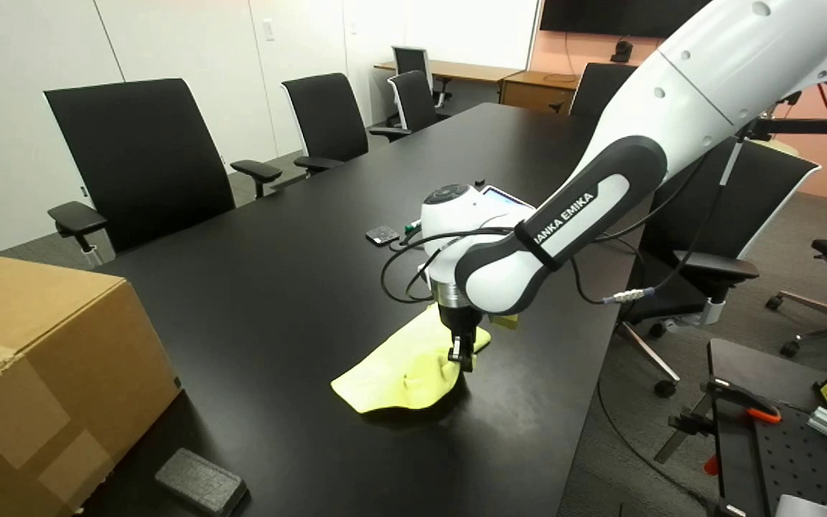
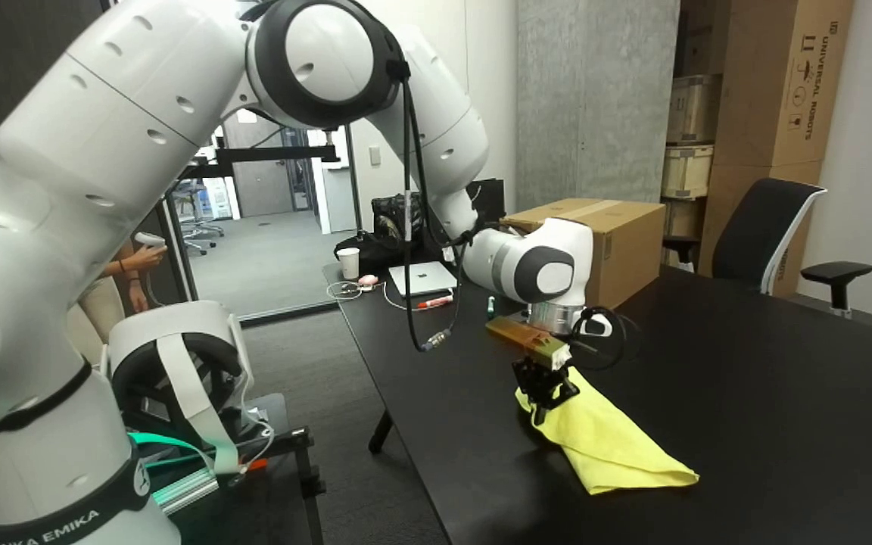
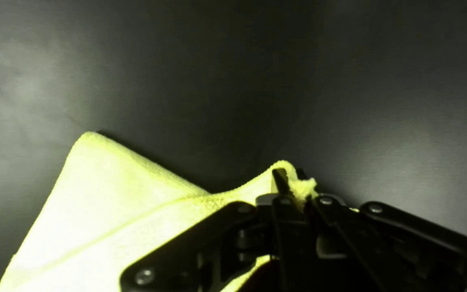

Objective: Fold the towel in half

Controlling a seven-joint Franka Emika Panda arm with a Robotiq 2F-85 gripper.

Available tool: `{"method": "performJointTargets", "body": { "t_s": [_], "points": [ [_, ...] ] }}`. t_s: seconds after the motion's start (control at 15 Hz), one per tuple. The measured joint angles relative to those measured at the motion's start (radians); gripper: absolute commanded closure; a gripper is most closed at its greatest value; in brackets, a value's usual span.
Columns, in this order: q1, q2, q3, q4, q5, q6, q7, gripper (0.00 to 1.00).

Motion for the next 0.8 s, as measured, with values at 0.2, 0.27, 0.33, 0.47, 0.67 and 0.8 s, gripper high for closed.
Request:
{"method": "performJointTargets", "body": {
  "t_s": [0.2, 0.27, 0.33, 0.47, 0.67, 0.8],
  "points": [
    [0.031, -0.009, -0.016, 0.074, -0.037, -0.103, 0.008, 0.95],
    [0.041, -0.009, -0.02, 0.1, -0.051, -0.137, 0.009, 0.95],
    [0.051, -0.007, -0.024, 0.129, -0.071, -0.172, 0.009, 0.95],
    [0.066, 0.005, -0.03, 0.188, -0.111, -0.231, 0.007, 0.96],
    [0.076, 0.038, -0.035, 0.28, -0.166, -0.286, -0.008, 0.96],
    [0.078, 0.065, -0.038, 0.343, -0.199, -0.299, -0.038, 0.96]
  ]
}}
